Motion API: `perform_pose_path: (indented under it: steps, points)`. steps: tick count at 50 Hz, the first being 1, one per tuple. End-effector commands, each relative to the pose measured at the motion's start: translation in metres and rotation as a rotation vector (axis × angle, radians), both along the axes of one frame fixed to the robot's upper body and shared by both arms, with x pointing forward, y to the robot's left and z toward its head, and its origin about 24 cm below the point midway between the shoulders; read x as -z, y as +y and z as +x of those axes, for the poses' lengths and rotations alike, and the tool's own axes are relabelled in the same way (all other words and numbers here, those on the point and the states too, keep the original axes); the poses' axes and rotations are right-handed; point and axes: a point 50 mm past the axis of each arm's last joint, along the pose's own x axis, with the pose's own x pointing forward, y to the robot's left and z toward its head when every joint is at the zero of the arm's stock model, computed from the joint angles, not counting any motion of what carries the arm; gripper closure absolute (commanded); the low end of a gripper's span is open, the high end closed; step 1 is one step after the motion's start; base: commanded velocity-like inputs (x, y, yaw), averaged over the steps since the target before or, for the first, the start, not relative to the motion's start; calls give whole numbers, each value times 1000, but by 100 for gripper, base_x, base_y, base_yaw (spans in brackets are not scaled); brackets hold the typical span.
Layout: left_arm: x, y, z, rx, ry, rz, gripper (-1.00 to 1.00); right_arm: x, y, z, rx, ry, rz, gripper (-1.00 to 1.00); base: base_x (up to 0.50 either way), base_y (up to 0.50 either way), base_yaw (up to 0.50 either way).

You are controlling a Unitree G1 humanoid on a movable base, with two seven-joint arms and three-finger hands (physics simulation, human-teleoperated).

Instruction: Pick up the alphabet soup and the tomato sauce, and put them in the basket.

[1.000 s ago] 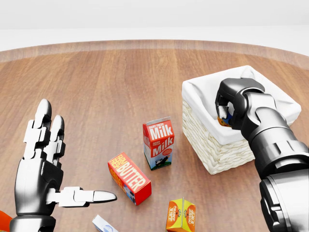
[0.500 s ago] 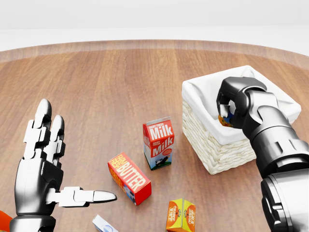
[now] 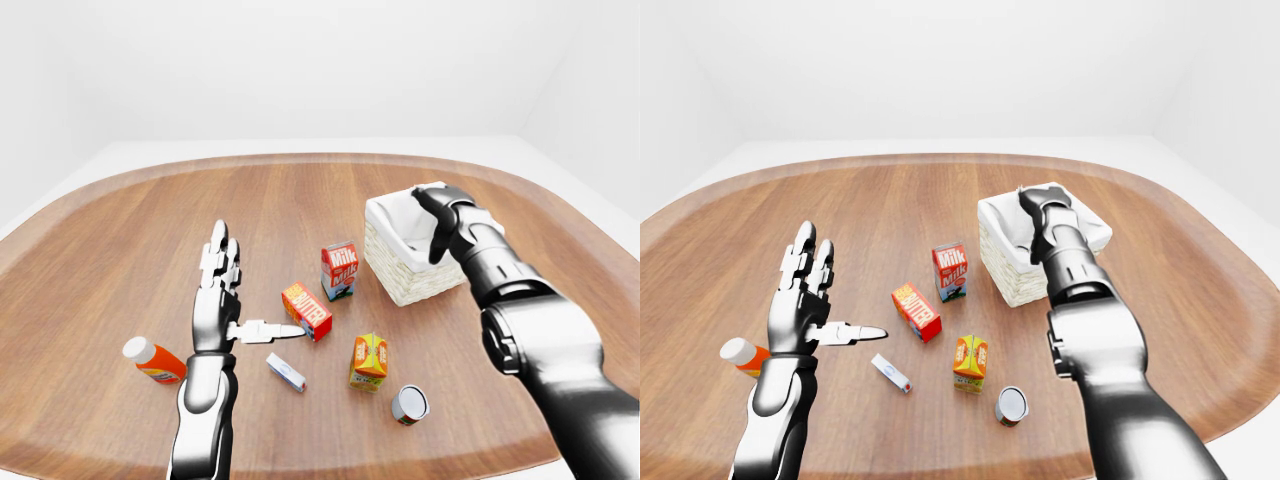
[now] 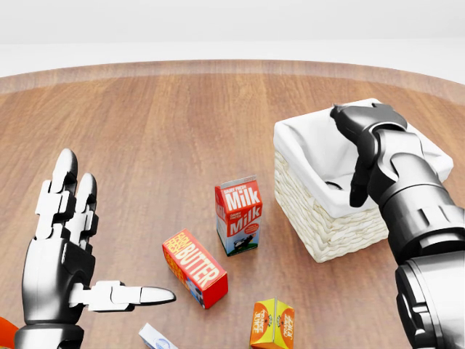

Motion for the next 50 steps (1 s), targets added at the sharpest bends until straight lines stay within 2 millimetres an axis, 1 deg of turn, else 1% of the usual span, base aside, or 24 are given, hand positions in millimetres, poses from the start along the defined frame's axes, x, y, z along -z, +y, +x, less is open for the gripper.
perform_pose_path:
  steps: [1,22,27,31,34,39,48,50]
  points:
    - [-2,2,1,-16,-9,7,-100,-2,0,0,4,-17,4,-100,0,0,0]
    - [-2,2,1,-15,-9,7,-100,2,0,0,2,-19,23,-100,0,0,0]
    - [-2,2,1,-16,-9,7,-100,-2,1,1,1,-72,142,-100,0,0,0]
    - [-2,2,1,-15,-9,7,-100,-3,-1,1,7,-89,190,-100,0,0,0]
    - [-2,2,1,-16,-9,7,-100,-6,-1,1,4,-116,259,-100,0,0,0]
    - [-2,2,1,-16,-9,7,-100,-10,5,3,-13,-131,310,-100,0,0,0]
    - [-2,2,1,-16,-9,6,-100,-14,7,4,-19,-160,411,-100,0,0,0]
    - [-2,2,1,-16,-9,7,-100,-16,9,4,-25,-178,481,-100,0,0,0]
